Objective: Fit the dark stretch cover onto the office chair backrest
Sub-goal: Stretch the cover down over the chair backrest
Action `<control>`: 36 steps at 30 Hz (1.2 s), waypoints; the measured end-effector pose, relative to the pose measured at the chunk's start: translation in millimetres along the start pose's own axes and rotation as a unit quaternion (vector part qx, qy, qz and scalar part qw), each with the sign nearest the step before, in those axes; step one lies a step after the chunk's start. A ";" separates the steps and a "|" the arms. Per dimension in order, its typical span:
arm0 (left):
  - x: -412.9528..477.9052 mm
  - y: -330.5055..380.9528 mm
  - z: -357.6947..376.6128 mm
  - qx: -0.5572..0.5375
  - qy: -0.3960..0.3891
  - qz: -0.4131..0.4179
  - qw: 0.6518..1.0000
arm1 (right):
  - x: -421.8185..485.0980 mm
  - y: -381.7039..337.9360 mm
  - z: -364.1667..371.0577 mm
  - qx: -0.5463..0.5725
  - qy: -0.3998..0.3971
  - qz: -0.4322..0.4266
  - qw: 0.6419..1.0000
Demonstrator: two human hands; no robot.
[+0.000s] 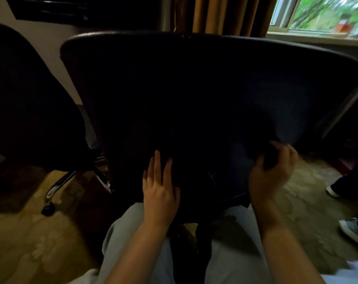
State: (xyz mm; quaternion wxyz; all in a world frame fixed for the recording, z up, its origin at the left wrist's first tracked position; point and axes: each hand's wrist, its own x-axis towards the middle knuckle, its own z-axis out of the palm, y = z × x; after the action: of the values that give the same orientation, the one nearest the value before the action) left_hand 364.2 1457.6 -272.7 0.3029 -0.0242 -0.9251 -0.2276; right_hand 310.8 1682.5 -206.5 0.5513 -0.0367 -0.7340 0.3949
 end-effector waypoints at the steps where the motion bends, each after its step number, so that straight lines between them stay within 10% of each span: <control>1: 0.3 -0.3 -0.2 0.003 -0.002 -0.002 1.000 | -5.2 -2.0 1.2 -0.005 -0.027 -0.020 0.999; 9: 2.0 -10.6 -7.9 0.025 -0.013 0.018 0.999 | -48.4 19.0 3.3 -0.062 -0.177 -0.124 0.974; 20: 1.5 -9.5 -8.9 0.015 -0.023 0.017 1.000 | 23.6 -31.0 -6.2 0.023 -0.019 -0.116 0.993; 30: 0.8 -7.0 -9.2 0.010 -0.025 0.019 0.999 | -29.7 22.4 -5.1 -0.070 -0.199 -0.096 0.973; 36: 0.9 -9.9 -10.0 0.004 -0.027 0.023 0.999 | 22.7 -34.4 -15.8 0.015 -0.049 -0.120 0.991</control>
State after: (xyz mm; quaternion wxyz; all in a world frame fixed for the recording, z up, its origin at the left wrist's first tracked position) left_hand 367.1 1444.3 -269.0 0.2832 -0.0507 -0.9331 -0.2156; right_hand 328.3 1678.5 -166.2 0.5588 0.0795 -0.7529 0.3384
